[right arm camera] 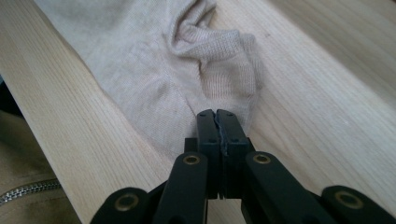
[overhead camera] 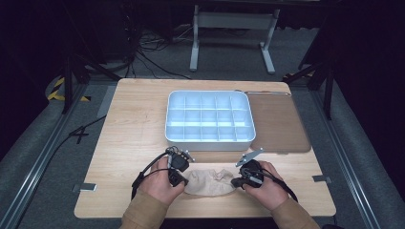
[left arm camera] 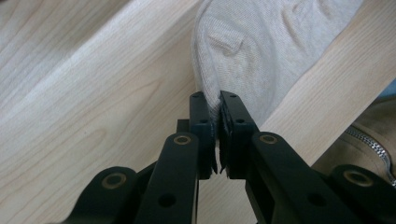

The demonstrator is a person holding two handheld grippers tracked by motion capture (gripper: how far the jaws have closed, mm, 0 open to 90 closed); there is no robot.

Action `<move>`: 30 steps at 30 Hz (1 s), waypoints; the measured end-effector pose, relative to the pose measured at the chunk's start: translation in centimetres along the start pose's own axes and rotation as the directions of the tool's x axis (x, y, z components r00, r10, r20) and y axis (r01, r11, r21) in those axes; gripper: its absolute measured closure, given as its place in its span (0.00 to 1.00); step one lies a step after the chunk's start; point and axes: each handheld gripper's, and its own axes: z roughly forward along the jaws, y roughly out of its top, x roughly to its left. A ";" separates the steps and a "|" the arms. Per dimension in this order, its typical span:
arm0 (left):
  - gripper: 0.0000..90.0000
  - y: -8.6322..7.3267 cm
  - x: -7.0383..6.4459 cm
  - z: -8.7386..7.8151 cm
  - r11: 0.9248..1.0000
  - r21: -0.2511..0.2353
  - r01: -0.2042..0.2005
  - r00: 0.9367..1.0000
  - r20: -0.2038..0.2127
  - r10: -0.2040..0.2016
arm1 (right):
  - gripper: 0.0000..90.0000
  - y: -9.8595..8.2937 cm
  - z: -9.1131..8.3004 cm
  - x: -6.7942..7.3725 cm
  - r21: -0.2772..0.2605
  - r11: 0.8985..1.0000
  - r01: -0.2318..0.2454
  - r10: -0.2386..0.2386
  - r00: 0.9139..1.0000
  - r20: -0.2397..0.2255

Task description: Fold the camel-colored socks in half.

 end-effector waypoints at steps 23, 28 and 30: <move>0.95 2.2 -2.1 -1.2 0.992 -0.094 -0.088 0.994 0.062 0.094 | 1.00 -0.1 0.5 0.3 -0.027 0.999 0.026 -0.026 1.000 0.001; 0.95 3.1 -2.5 -1.1 0.987 -0.115 -0.114 0.990 0.071 0.123 | 1.00 -0.3 0.5 0.2 -0.038 0.999 0.026 -0.026 1.000 -0.010; 0.95 3.4 -2.8 -1.0 0.985 -0.120 -0.121 0.989 0.074 0.130 | 1.00 -0.3 0.5 0.2 -0.042 0.999 0.026 -0.027 1.000 -0.010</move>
